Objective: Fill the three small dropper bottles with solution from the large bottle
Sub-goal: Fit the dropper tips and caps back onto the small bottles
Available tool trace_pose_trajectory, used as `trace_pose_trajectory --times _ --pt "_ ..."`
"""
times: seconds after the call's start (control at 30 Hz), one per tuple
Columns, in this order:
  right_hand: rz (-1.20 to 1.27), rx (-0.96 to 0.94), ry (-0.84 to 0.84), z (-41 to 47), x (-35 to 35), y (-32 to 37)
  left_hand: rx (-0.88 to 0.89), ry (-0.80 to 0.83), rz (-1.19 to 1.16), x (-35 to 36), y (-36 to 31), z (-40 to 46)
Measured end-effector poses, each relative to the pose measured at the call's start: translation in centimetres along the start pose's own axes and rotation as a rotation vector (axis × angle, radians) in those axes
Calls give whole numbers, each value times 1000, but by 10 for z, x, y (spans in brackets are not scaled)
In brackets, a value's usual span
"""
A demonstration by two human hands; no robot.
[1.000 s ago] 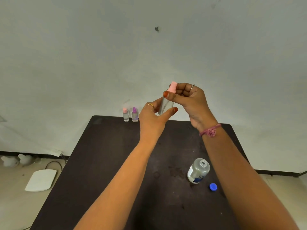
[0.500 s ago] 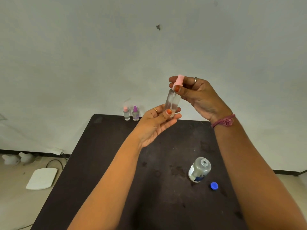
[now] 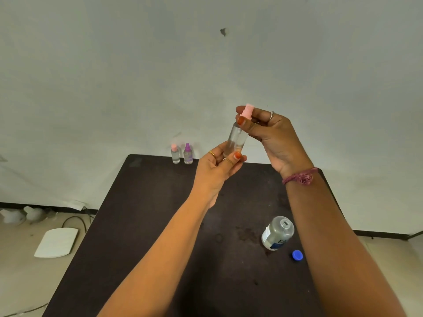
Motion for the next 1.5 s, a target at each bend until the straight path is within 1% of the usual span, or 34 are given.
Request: trace_pose_trajectory --times 0.17,0.27,0.33,0.4,0.5,0.63,0.73,0.93,1.03,1.1,1.3,1.5 --pt "-122 25 34 1 4 -13 -29 56 -131 -14 6 12" --pt "-230 108 23 1 5 -33 -31 53 -150 -23 9 19" --pt "-254 180 32 2 7 -49 -32 63 -145 -30 11 23" --pt "-255 229 40 3 13 -64 -42 70 -118 -37 14 28" --pt "-195 254 -21 7 21 -78 -56 85 -85 -46 20 34" --pt "-128 248 -72 15 36 -98 -90 64 -69 -64 29 43" --pt "-144 225 -113 24 46 -117 -139 50 -23 -81 36 52" --pt "-315 206 -164 53 60 -159 -226 -118 223 -132 51 70" --pt "-336 264 -198 70 64 -185 -276 -253 235 -161 61 76" --pt "-358 308 -224 78 66 -204 -312 -311 227 -175 67 78" --pt "-380 437 -309 106 78 -270 -378 -391 253 -211 82 91" --pt "-393 507 -359 128 89 -316 -411 -435 269 -235 86 109"
Point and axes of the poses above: each hand's wrist, its own z-axis towards the middle knuckle, its own x-axis out of the palm, y = z × x, the point moved 2 cm from there along z, towards the middle knuckle, and after that the axes turned 5 degrees about y, right-handed, at the moved point
